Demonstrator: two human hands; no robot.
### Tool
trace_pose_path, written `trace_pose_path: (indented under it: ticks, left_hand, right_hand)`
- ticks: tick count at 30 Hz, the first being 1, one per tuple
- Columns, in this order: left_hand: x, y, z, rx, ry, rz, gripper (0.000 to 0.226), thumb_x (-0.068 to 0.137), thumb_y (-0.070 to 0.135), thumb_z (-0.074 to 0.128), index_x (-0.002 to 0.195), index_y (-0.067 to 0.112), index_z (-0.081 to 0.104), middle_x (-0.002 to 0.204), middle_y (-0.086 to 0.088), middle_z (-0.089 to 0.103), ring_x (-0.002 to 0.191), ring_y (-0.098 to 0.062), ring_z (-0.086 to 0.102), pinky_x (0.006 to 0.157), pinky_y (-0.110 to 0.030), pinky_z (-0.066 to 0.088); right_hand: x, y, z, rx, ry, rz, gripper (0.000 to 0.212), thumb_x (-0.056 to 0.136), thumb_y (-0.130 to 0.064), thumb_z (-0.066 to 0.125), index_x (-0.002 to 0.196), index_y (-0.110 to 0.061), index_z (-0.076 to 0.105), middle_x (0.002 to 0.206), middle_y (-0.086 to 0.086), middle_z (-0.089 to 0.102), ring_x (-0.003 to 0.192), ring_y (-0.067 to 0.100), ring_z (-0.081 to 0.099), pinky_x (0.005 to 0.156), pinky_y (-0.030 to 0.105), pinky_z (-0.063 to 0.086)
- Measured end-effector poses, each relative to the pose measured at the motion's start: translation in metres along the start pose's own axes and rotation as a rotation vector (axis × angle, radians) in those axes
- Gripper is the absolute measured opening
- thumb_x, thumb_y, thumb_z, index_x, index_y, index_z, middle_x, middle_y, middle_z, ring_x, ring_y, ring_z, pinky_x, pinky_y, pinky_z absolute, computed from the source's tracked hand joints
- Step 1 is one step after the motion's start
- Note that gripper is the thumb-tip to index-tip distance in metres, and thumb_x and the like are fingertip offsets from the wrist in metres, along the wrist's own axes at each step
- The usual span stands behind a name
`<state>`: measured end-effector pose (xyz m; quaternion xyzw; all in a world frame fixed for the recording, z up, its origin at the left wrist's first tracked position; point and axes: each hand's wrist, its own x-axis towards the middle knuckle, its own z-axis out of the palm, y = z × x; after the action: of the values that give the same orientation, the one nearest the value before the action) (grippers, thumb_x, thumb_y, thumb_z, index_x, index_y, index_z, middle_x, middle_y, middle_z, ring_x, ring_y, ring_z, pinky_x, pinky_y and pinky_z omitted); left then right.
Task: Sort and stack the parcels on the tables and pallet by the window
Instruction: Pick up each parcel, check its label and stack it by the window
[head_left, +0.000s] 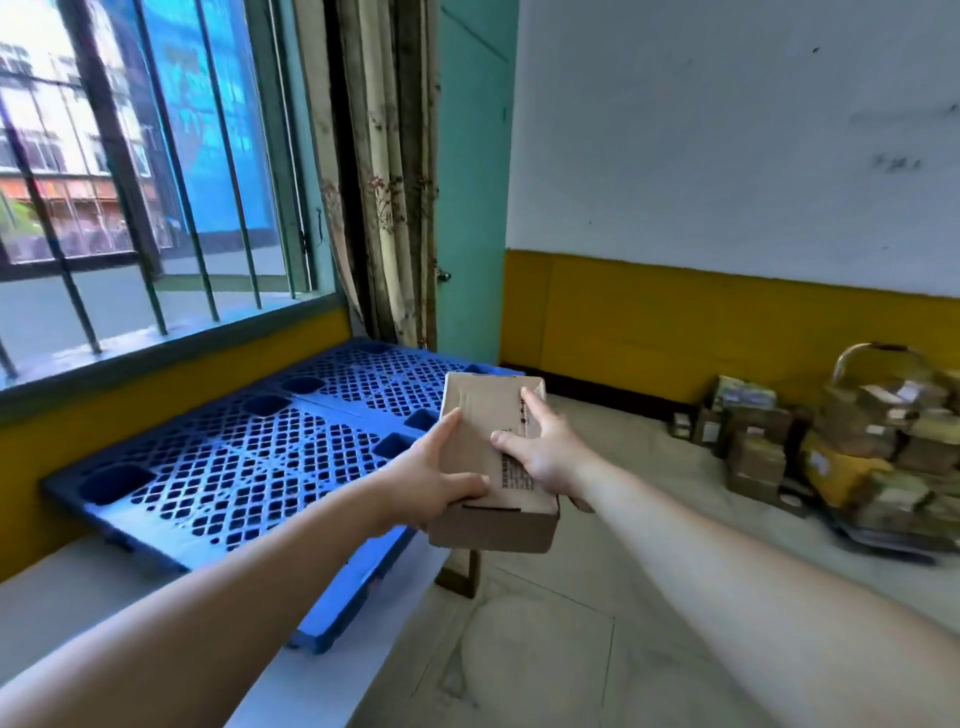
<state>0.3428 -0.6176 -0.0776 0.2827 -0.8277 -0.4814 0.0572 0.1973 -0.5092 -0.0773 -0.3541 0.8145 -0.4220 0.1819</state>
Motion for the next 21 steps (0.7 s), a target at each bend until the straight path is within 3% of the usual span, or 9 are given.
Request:
trace_pose_path:
  ticks: [4,10,16,18,21]
  left_hand:
    - [0.050,0.012,-0.004,0.002,0.069,-0.066,0.093,0.086,0.039,0.068,0.149,0.048,0.001,0.128,0.003,0.040,0.091,-0.015,0.060,0.059,-0.026,0.053]
    - [0.077,-0.018,-0.041,-0.086,0.230,-0.203,0.090,0.085,0.035,0.071,0.148,0.050,0.008,0.135,-0.002,0.039,0.093,-0.024,0.065,0.076,-0.043,0.059]
    - [0.077,-0.081,-0.101,-0.169,0.401,-0.320,0.089,0.086,0.031,0.070,0.149,0.046,0.009,0.143,-0.004,0.036,0.082,-0.014,0.063,0.053,-0.024,0.052]
    - [0.075,-0.106,-0.125,-0.174,0.452,-0.358,0.089,0.086,0.033,0.070,0.149,0.046,0.008,0.142,-0.004,0.035,0.080,-0.015,0.063,0.050,-0.023,0.049]
    - [0.075,-0.142,-0.159,-0.200,0.515,-0.416,0.092,0.082,0.038,0.073,0.147,0.049,0.009,0.140,-0.003,0.038,0.090,-0.020,0.065,0.065,-0.035,0.059]
  right_hand:
    - [0.067,0.005,-0.012,-0.031,-0.075,-0.024,0.083,0.091,-0.047,0.065,0.157,-0.037,0.015,0.161,0.007,0.014,0.144,0.030,0.026,0.114,0.037,0.027]
    - [0.144,-0.011,0.037,-0.007,-0.262,-0.091,0.083,0.089,-0.047,0.067,0.155,-0.039,0.017,0.155,0.003,0.027,0.135,0.028,0.040,0.105,0.035,0.041]
    - [0.194,-0.057,0.131,-0.055,-0.449,-0.215,0.081,0.089,-0.048,0.066,0.155,-0.037,0.019,0.155,0.006,0.029,0.136,0.026,0.040,0.100,0.028,0.037]
    - [0.208,-0.076,0.166,-0.080,-0.507,-0.254,0.082,0.089,-0.048,0.065,0.155,-0.037,0.019,0.157,0.008,0.027,0.138,0.027,0.037,0.108,0.032,0.035]
    - [0.228,-0.101,0.214,-0.118,-0.580,-0.279,0.083,0.089,-0.049,0.065,0.156,-0.037,0.018,0.157,0.008,0.025,0.139,0.028,0.036,0.114,0.037,0.033]
